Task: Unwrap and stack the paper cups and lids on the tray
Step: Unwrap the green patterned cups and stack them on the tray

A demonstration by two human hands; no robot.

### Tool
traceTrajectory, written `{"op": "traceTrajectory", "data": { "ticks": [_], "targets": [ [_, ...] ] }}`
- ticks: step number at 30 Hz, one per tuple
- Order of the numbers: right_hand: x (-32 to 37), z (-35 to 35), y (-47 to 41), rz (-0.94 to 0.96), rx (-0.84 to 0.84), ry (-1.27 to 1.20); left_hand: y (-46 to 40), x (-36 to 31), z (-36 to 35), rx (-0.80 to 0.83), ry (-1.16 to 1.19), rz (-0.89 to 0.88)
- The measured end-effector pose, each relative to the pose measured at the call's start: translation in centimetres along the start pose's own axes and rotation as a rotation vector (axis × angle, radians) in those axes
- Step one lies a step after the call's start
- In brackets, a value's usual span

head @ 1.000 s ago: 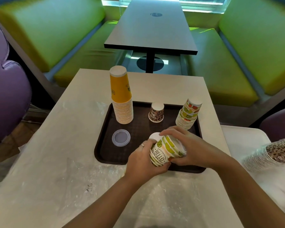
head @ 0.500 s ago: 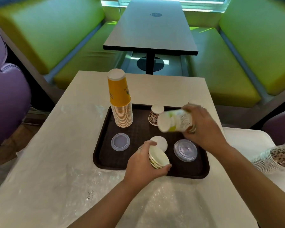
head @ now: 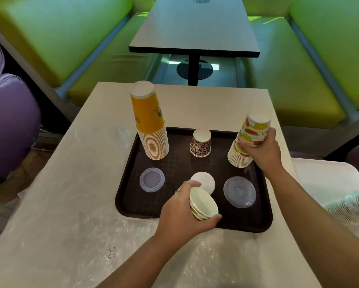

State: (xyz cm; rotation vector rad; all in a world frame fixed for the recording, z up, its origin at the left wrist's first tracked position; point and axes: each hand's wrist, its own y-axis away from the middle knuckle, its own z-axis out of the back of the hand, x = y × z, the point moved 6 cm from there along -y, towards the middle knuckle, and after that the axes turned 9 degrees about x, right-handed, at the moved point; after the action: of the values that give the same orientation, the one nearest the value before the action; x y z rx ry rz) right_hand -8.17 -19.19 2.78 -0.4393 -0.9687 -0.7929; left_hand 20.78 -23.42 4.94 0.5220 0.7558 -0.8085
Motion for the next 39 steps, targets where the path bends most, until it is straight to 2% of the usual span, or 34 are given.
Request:
{"op": "traceTrajectory", "data": {
  "ticks": [11, 14, 16, 17, 19, 21, 23, 28, 32, 39],
  "targets": [
    [-2.0, -1.6, 0.4, -0.119, -0.005, 0.028, -0.2, 0.4, -0.1, -0.013, 0.015, 0.009],
    [-0.3, -0.2, 2.3, -0.119, -0.171, 0.115, -0.1, 0.5, -0.2, -0.013, 0.030, 0.006],
    [2.3, 0.4, 5.1, 0.042, -0.262, 0.059, 0.1, 0.5, -0.2, -0.022, 0.038, 0.001],
    [3.9, 0.0, 6.7, 0.136, -0.211, -0.015, 0.1, 0.5, -0.1, -0.027, 0.044, -0.002],
    [6.4, -2.2, 9.9, 0.223, 0.114, -0.152, 0.3, 0.5, 0.1, -0.037, 0.067, -0.010],
    [8.0, -5.3, 13.4, 0.222, 0.513, -0.106, 0.4, 0.3, 0.3, -0.056, 0.105, -0.026],
    [8.3, -7.2, 15.9, 0.238, 0.691, 0.021, 0.7, -0.1, 0.6, -0.080, 0.131, -0.051],
    [8.5, -7.7, 17.3, 0.231, 0.688, 0.091, 1.9, 0.0, 0.3, -0.106, 0.226, -0.111],
    [9.0, -7.6, 17.8, 0.254, 0.685, 0.150, 2.6, 1.5, -0.1, -0.130, 0.216, -0.172],
    [8.4, -7.6, 18.1, 0.209, 0.648, 0.203, 3.8, 4.4, -1.4, -0.076, 0.141, -0.117]
  ]
}}
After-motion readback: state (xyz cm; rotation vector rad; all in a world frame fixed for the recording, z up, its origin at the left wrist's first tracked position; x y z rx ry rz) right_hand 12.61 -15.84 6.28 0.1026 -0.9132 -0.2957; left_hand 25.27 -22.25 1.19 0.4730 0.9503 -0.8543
